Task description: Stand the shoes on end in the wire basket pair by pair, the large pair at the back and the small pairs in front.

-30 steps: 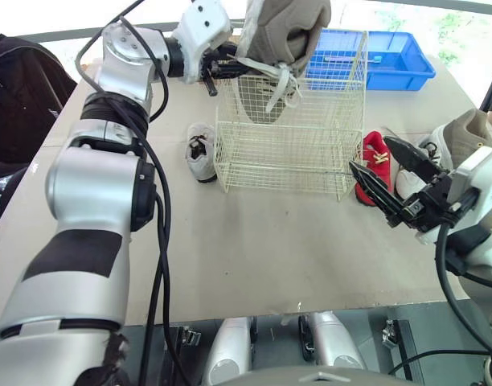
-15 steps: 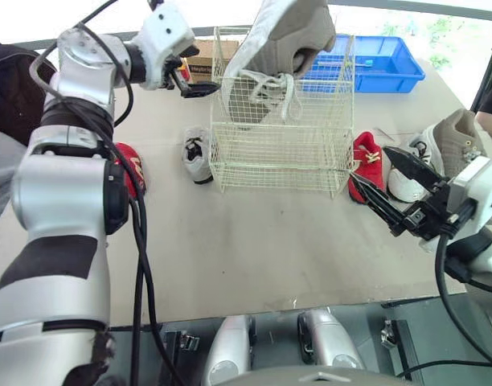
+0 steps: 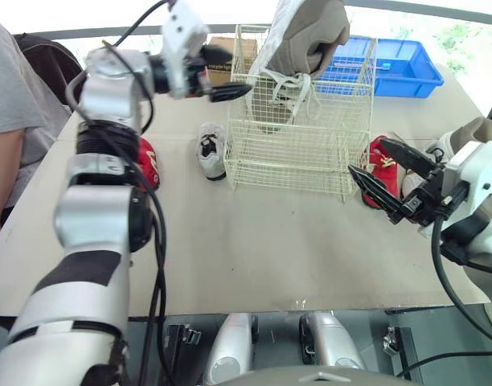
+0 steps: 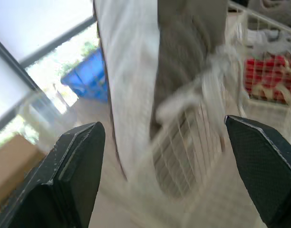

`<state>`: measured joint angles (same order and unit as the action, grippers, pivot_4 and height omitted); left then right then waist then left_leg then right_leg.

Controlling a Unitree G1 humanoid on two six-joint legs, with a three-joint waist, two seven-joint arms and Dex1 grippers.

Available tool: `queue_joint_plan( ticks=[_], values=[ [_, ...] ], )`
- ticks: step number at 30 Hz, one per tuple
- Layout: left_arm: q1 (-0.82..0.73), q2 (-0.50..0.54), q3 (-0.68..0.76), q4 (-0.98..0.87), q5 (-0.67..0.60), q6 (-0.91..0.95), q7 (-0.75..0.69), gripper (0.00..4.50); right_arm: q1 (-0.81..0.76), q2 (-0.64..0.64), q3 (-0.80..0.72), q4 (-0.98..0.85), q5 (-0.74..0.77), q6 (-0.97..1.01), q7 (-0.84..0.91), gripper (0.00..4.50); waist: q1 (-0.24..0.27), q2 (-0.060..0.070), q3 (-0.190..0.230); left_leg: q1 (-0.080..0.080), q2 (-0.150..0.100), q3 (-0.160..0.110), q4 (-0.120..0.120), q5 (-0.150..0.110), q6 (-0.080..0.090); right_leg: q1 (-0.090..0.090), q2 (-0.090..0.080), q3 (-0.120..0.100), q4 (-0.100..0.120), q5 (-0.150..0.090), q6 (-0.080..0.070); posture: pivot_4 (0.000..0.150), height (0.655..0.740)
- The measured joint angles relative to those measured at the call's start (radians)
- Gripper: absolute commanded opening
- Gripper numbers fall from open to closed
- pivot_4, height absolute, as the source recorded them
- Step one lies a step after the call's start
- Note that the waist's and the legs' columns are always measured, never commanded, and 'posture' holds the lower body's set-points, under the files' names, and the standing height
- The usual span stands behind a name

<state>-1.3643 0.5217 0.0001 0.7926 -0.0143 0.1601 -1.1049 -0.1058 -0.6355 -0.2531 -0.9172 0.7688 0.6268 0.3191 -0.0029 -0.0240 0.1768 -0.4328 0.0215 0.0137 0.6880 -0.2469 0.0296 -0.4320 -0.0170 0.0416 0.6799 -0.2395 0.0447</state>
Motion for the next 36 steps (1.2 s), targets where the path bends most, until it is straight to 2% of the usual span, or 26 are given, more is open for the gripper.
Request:
queue_joint_plan(
  ticks=[4,10,11,13,14,19,20,26,30,36],
  values=[
    [-0.013,-0.051,-0.001,-0.059,-0.004,0.056,0.109,4.35,0.004,0.000,0.005,-0.017,-0.008,0.000,-0.009,3.02,-0.012,0.000,0.000,0.001,0.000,-0.001,0.000,0.000,0.000,0.000,0.001,0.000,0.001,0.000,0.000,0.150,0.7400],
    [-0.014,-0.120,-0.047,-0.059,0.041,-0.007,0.243,4.35,0.016,-0.006,0.019,-0.057,-0.022,0.004,-0.046,3.02,-0.009,0.000,0.000,0.001,-0.001,0.000,0.000,0.000,0.000,0.000,0.001,0.000,0.001,0.000,0.000,0.150,0.7400],
    [-0.013,-0.129,-0.053,-0.056,0.054,-0.022,0.267,3.82,0.019,-0.006,0.018,-0.062,-0.021,0.005,-0.054,3.02,-0.005,0.000,0.000,0.001,-0.001,0.000,0.000,0.000,0.000,0.000,0.001,-0.001,0.001,0.000,0.000,0.150,0.7400],
    [-0.006,-0.146,-0.066,-0.055,0.070,-0.040,0.306,3.25,0.025,-0.008,0.018,-0.072,-0.019,0.012,-0.068,3.02,-0.001,0.000,0.000,0.001,-0.001,0.001,0.000,0.000,0.000,0.001,0.000,-0.001,0.000,0.000,0.000,0.150,0.7400],
    [0.003,-0.149,-0.080,-0.055,0.079,-0.046,0.330,2.83,0.031,-0.009,0.018,-0.083,-0.017,0.019,-0.080,3.02,-0.002,0.000,0.000,0.001,-0.001,0.001,0.000,0.000,0.000,0.001,0.000,0.000,0.000,0.000,0.000,0.150,0.7400],
    [0.047,-0.137,-0.087,-0.051,0.102,-0.062,0.393,0.36,0.043,-0.016,0.018,-0.093,-0.012,0.024,-0.111,3.02,-0.005,0.000,0.000,0.001,-0.001,0.002,0.000,0.000,0.000,0.001,0.000,-0.001,0.001,0.000,0.000,0.150,0.7400],
    [0.048,-0.134,-0.087,-0.051,0.102,-0.060,0.394,0.09,0.043,-0.016,0.018,-0.093,-0.012,0.024,-0.111,3.02,-0.005,0.000,0.000,0.001,-0.001,0.002,0.000,0.000,0.000,0.001,0.000,-0.001,0.001,0.000,0.000,0.150,0.7400],
    [0.166,-0.093,-0.027,-0.204,0.032,0.062,0.380,0.09,0.041,-0.025,0.018,-0.091,-0.003,0.024,-0.109,3.02,-0.008,0.000,0.000,0.001,0.001,0.001,0.000,0.000,0.000,0.001,0.000,0.000,0.001,0.000,0.000,0.150,0.7400],
    [0.249,-0.086,0.046,-0.381,-0.082,0.247,0.370,0.09,0.029,-0.027,0.021,-0.075,0.000,0.024,-0.094,3.02,-0.006,0.000,0.000,0.001,0.001,-0.002,0.000,0.000,0.000,0.001,0.000,-0.001,0.000,0.000,0.000,0.150,0.7400],
    [0.300,-0.123,0.139,-0.550,-0.193,0.442,0.464,0.09,0.009,-0.026,0.036,-0.037,-0.005,0.024,-0.071,3.02,-0.007,0.000,-0.001,0.001,0.001,-0.003,0.000,0.000,0.000,0.001,0.000,0.000,0.001,0.000,0.000,0.150,0.7400]
  ],
)
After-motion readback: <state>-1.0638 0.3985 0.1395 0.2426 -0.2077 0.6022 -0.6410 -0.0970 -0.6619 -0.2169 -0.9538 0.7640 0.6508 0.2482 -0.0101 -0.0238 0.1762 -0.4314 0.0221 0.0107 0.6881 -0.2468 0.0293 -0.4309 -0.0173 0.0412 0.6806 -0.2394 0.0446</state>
